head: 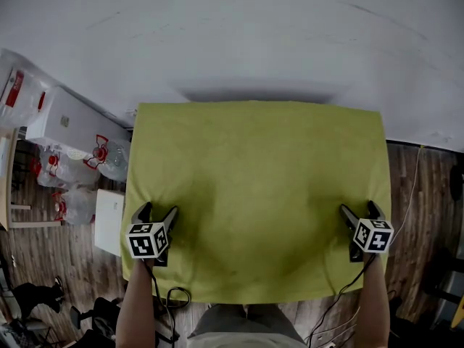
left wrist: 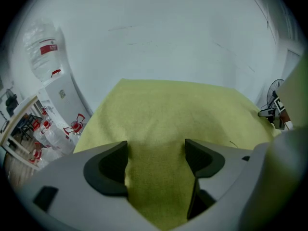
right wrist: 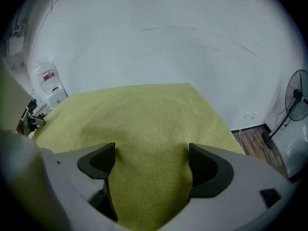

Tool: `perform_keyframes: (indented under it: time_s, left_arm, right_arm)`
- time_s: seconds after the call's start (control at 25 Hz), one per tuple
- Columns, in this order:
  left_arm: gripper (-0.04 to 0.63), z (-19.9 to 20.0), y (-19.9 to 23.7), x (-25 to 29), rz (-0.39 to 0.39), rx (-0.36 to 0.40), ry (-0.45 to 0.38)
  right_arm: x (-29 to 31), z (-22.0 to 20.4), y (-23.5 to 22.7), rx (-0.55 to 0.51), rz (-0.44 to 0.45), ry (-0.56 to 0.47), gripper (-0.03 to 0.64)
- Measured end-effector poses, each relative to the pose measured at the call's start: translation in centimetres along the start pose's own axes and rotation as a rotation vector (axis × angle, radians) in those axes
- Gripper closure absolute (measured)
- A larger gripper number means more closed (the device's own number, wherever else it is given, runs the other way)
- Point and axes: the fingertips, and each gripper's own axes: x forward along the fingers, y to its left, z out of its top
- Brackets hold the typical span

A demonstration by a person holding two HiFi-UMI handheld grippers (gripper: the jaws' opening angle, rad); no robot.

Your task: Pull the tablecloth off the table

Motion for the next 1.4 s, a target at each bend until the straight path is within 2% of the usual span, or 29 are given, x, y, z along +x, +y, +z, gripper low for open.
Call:
perform_keyframes:
  time_s: [0.12, 0.28, 0.44, 0.6, 0.76, 0.96, 1.16, 1.4]
  left_arm:
    - [0.246, 0.1, 0.1, 0.0, 0.009, -0.026, -0.002]
    - [0.34, 0.2, -0.2, -0.2, 0.013, -0.042, -0.004]
    - [0.48, 0.2, -0.9, -0.3, -0.008, -0.053, 0.002]
    - [0.552, 0.2, -1.5, -0.2, -0.021, -0.058, 0.015]
    - [0.565, 0.0, -1.7, -0.2, -0.028, -0.067, 0.021]
    - [0.568, 0.6, -2.0, -0.9, -0.074, -0.135, -0.007]
    - [0.568, 1.9, -3.0, -3.4, -0.125, -0.162, -0.07]
    - [0.568, 3.8, -5.4, -6.7, -0.174, -0.155, -0.135]
  right_arm:
    - [0.0, 0.0, 0.2, -0.007, 0.005, 0.007, 0.141]
    - [-0.3, 0.0, 1.1, -0.013, 0.014, 0.012, 0.236]
    - [-0.6, 0.1, 1.6, -0.008, 0.016, 0.023, 0.371]
    - [-0.8, 0.0, 1.3, 0.012, 0.026, 0.03, 0.559]
    - [-1.0, -0.1, 1.5, 0.057, 0.078, 0.019, 0.583]
    - [-1.8, 0.4, 1.4, 0.211, 0.173, -0.036, 0.586]
    - [-4.1, 2.0, 1.9, 0.214, 0.218, -0.107, 0.586]
    - [-7.7, 3.8, 3.2, 0.207, 0.288, -0.203, 0.586]
